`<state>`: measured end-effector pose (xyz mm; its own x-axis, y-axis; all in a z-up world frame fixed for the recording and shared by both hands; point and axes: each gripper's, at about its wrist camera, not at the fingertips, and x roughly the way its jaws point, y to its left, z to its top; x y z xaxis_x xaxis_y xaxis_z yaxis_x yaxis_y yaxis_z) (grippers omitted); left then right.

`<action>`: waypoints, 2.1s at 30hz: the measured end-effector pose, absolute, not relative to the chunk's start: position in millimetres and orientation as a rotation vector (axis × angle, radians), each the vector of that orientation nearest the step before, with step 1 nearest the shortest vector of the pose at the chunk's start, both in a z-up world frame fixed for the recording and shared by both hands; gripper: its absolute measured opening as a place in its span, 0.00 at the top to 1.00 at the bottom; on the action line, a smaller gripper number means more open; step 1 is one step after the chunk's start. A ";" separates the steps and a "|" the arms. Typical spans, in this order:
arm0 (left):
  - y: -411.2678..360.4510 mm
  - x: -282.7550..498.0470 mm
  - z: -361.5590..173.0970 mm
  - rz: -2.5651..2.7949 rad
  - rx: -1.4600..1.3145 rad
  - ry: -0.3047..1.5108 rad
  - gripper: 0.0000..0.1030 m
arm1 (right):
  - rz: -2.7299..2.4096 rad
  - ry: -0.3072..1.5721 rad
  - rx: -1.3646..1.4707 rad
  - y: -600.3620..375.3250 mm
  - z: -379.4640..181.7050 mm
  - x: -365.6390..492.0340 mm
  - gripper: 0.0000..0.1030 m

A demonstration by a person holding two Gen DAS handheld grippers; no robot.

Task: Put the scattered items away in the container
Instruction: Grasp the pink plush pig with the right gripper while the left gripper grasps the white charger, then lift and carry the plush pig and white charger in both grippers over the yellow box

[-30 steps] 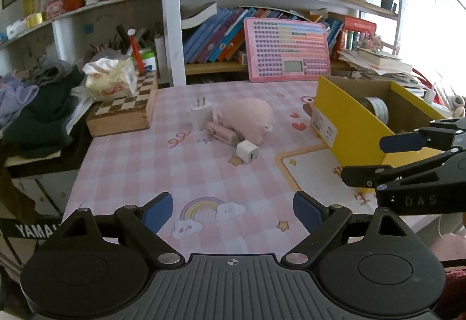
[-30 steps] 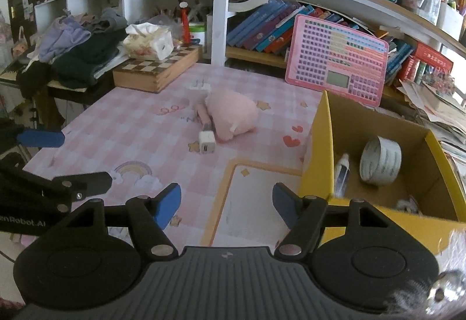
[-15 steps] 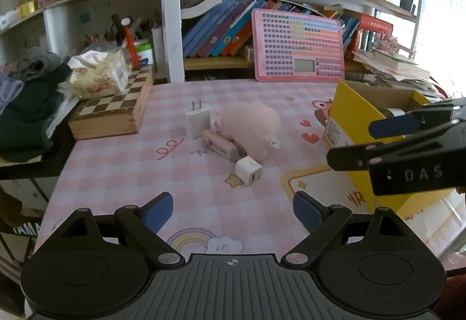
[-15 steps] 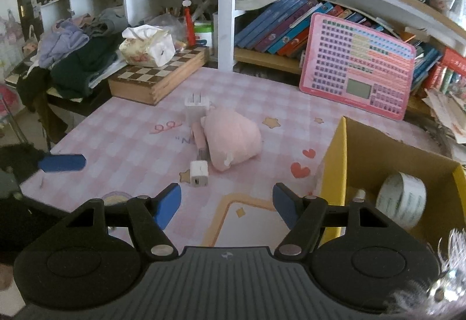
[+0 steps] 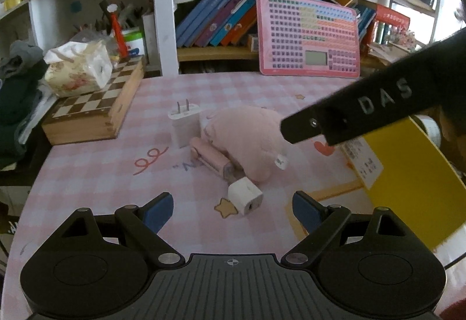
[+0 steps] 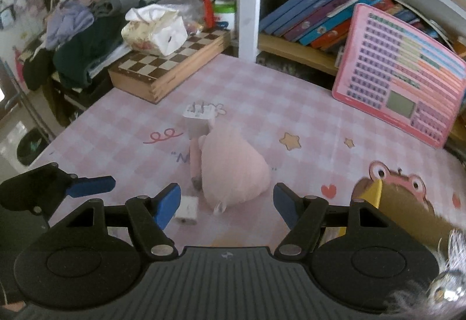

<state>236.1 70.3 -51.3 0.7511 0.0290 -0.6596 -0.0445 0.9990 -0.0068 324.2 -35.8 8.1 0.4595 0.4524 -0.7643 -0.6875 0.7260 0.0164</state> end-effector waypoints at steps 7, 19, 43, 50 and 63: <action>62.4 261.8 -62.3 0.044 -0.036 0.746 0.21 | 0.762 0.854 -0.398 -15.1 1.4 361.2 0.27; 62.9 284.6 -84.4 0.058 -0.074 0.807 0.40 | 0.787 0.919 -0.441 11.1 -24.8 394.8 0.27; 81.2 273.9 -75.6 0.045 -0.136 0.748 0.66 | 0.684 0.982 -0.375 9.5 -45.0 405.0 0.42; 92.5 251.4 -53.7 0.034 -0.175 0.718 0.66 | 0.665 0.964 -0.296 -12.1 -18.3 391.8 0.42; 98.4 194.1 -13.5 -0.051 -0.161 0.664 0.66 | 0.678 0.914 -0.189 -50.2 18.6 319.7 0.42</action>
<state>194.1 98.4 -13.5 0.7867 -0.0983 -0.6094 -0.0044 0.9863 -0.1648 319.7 -50.2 18.6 0.4213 0.4604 -0.7814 -0.6146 0.7785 0.1274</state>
